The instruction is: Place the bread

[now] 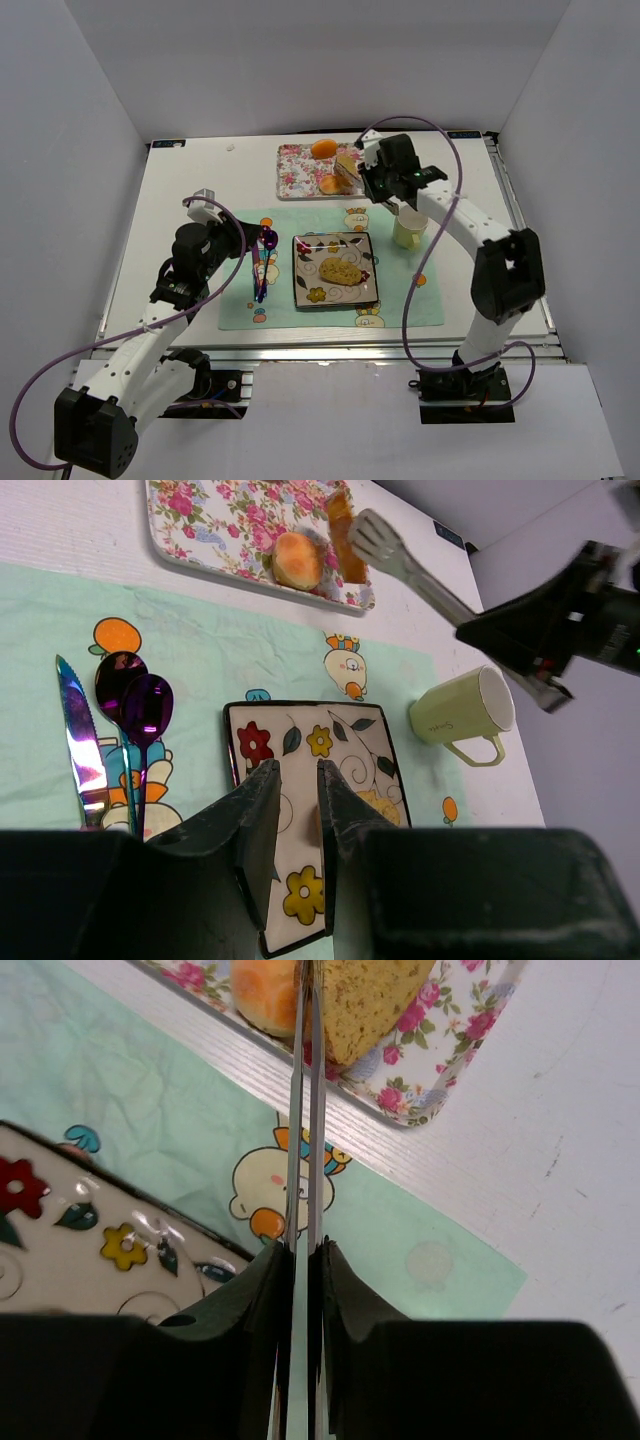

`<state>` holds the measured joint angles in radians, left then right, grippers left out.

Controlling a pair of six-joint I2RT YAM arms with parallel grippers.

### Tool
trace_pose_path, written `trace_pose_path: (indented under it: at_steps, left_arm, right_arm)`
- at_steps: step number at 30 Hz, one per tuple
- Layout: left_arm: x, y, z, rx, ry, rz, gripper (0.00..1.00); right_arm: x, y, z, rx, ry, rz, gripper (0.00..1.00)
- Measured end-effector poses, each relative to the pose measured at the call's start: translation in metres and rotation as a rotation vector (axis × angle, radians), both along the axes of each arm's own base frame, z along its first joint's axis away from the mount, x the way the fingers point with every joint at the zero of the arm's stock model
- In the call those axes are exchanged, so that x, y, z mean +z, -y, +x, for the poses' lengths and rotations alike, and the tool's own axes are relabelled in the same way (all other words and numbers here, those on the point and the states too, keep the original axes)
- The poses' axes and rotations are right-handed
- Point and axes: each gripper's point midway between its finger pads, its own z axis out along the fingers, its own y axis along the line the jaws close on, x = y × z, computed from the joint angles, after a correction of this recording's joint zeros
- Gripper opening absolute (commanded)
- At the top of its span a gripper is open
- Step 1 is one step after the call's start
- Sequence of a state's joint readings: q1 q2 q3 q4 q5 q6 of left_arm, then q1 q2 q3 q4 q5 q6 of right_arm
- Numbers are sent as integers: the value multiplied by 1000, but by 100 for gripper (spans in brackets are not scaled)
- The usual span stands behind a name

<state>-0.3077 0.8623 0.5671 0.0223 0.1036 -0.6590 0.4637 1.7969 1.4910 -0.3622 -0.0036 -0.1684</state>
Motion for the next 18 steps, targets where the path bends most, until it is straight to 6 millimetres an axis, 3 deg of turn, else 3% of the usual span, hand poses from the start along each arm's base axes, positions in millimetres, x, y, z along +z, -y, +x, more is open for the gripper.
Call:
trace_pose_path:
  at_steps: [4,8,11,14,18]
  left_arm:
    - [0,0,0,0,-1,1,32]
    - [0,0,0,0,0,0,32]
    - [0,0,0,0,0,0,32]
    - [0,0,0,0,0,0,32]
    - [0,0,0,-1,2,-1,32]
  right_arm:
    - [42,3,-29,70,68,67,0]
    - [73,5,-80,230,130,120,0]
    - [62,14,-130,375,120,98,0]
    - [31,32,-177,476,61,46,0]
    - [1,51,-216,540,-11,-15,0]
